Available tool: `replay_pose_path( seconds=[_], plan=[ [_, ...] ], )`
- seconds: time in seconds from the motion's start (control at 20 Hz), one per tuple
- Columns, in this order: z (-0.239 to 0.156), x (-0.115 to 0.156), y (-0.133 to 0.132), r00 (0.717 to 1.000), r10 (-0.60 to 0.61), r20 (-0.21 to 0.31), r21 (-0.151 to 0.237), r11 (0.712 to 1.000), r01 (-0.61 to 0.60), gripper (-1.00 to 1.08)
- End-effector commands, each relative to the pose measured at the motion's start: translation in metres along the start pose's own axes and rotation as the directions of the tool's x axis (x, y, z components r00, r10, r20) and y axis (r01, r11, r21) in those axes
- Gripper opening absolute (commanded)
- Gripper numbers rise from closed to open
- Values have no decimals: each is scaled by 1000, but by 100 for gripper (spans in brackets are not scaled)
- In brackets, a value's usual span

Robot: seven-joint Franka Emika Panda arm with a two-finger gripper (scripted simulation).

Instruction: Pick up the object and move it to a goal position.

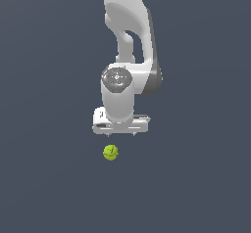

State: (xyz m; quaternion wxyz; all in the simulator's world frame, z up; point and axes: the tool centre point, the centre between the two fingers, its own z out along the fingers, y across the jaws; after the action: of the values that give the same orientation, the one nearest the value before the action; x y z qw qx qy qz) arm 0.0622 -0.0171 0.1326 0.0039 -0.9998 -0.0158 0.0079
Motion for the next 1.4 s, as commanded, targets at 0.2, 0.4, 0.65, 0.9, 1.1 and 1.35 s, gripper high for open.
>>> replay_pose_path(
  seconds=[0.2, 0.4, 0.65, 0.9, 1.1, 1.35],
  plan=[
    [22, 26, 29, 1000, 2, -9, -4, 1000, -3, 100],
    [32, 34, 41, 1000, 3, -13, -6, 1000, -3, 100],
    [39, 40, 49, 1000, 4, -15, -8, 1000, -4, 100],
    [40, 40, 50, 1000, 5, -15, -8, 1000, -5, 100],
    [50, 40, 50, 1000, 5, -15, -8, 1000, -5, 100],
    [77, 40, 51, 1000, 4, -15, -8, 1000, -4, 100]
  ],
)
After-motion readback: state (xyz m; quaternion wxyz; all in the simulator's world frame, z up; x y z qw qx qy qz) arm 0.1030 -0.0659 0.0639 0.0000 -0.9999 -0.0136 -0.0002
